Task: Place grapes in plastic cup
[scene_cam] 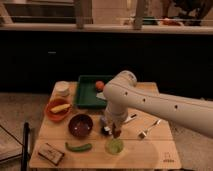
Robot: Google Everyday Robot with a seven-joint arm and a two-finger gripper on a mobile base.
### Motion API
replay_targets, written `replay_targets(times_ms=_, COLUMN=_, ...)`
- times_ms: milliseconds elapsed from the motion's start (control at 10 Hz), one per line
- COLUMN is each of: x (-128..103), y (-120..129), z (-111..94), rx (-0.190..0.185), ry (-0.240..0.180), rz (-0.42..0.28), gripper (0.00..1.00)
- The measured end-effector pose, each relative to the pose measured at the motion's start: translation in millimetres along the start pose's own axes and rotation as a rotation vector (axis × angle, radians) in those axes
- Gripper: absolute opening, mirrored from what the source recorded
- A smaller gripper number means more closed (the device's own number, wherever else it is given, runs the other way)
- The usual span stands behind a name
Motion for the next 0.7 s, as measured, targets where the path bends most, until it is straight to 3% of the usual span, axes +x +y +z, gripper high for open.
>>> replay_targets(times_ms=300, x=-13.0, y=1.1, z=-1.2, rx=-0.017, ry=-0.012, rz=-0.043, gripper=0.10)
replay_targets(times_ms=700, x=-25.9, y=7.1, z=-0.4, rx=-0.013, ry=-0.049, rz=-0.076, gripper=0.10)
